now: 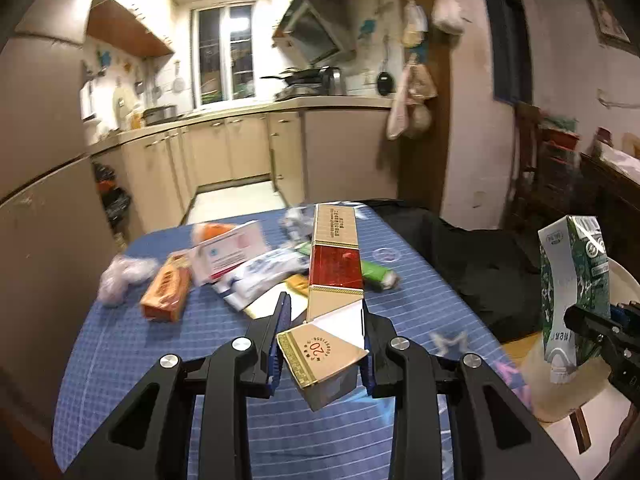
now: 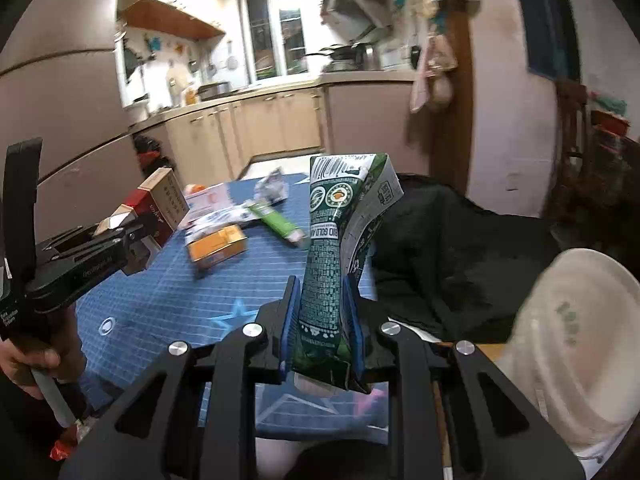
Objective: Collect trash
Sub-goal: 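Carry both items over the white bucket and open both grippers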
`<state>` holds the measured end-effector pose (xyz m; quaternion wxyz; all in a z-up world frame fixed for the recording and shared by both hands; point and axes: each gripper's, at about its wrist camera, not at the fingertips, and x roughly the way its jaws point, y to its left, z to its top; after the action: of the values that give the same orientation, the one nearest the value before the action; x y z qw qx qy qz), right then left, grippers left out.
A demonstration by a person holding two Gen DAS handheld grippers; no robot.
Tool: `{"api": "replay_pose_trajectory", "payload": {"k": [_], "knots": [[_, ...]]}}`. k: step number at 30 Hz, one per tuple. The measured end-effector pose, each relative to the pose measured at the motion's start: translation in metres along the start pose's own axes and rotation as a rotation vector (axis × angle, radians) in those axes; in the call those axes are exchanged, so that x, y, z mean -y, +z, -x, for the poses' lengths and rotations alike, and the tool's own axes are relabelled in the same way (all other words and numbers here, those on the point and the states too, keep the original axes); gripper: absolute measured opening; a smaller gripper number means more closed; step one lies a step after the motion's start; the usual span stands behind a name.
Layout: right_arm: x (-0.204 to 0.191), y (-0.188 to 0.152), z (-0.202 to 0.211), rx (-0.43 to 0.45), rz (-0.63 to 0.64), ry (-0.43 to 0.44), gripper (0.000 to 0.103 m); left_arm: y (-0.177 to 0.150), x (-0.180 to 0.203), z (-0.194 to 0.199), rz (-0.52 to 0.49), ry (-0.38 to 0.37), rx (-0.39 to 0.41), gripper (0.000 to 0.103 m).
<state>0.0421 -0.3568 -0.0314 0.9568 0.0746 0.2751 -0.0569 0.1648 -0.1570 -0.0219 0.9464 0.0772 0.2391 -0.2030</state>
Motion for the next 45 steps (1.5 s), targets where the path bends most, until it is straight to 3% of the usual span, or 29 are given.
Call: {"api": "replay_pose_trajectory", "payload": {"k": [13,26,31,36,45], "knots": [[0.067,-0.013,0.042,0.055,-0.103,-0.146,0.021,0.018,0.096,-0.005,-0.121,-0.138,0.03,0.032],[0.14,-0.023,0.099,0.131,-0.209,-0.325,0.021,0.029,0.208,-0.004,-0.238,-0.373,0.038,0.032],[0.167,-0.033,0.111,0.124,-0.242,-0.388,0.021,0.031,0.252,-0.008,-0.286,-0.471,0.014,0.032],[0.192,-0.042,0.111,0.096,-0.265,-0.422,0.021,0.028,0.303,-0.013,-0.357,-0.618,-0.012,0.032],[0.231,-0.05,0.098,0.034,-0.295,-0.478,0.021,0.013,0.373,-0.042,-0.439,-0.693,-0.061,0.032]]}}
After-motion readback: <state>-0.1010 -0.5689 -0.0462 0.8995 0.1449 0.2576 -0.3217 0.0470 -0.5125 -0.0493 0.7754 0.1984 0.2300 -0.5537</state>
